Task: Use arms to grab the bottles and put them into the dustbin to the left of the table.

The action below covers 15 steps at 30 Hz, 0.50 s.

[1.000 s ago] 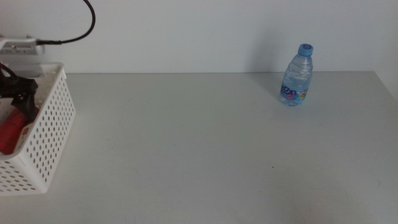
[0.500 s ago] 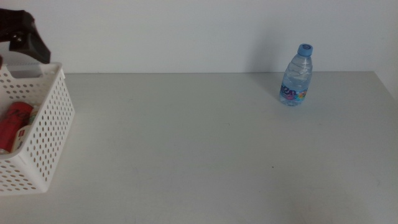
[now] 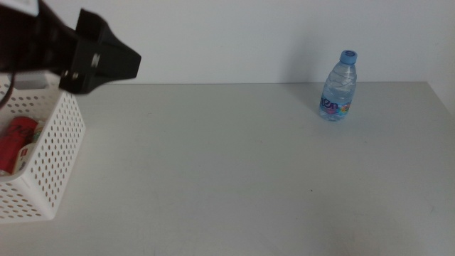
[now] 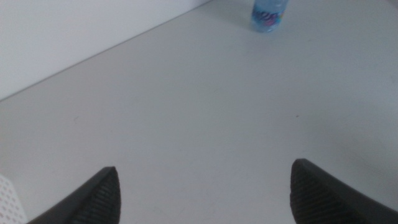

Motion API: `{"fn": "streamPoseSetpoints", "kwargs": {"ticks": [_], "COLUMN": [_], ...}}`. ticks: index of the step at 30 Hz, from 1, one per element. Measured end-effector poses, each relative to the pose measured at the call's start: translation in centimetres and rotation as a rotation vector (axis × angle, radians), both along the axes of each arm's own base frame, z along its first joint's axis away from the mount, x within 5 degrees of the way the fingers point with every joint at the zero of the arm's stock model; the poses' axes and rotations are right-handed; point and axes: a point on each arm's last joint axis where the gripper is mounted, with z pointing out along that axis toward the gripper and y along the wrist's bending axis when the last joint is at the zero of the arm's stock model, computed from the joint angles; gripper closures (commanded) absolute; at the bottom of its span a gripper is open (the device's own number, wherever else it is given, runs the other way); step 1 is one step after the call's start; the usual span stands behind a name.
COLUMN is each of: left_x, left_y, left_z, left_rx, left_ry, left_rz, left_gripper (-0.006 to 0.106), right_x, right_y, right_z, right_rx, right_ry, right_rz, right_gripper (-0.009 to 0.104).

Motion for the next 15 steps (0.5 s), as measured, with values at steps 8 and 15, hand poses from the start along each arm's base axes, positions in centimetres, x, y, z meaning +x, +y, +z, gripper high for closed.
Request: {"fn": "streamPoseSetpoints", "kwargs": {"ticks": [8,15], "left_x": [-8.4,-10.6], "left_y": [2.8,4.1], "left_z": [-3.9,-6.3], "left_rx": [-0.129,-0.139], "left_ry": [-0.165,-0.174], "left_rz": [-0.037,-0.029], "left_gripper": [0.007,0.007], "right_x": [0.0,0.0], "right_y": [0.0,0.0], "right_z": [0.0,0.0], "right_rx": [0.0,0.0], "right_ry": [0.0,0.0], "right_rz": [0.0,0.0], "right_gripper": [0.001,0.001]}}
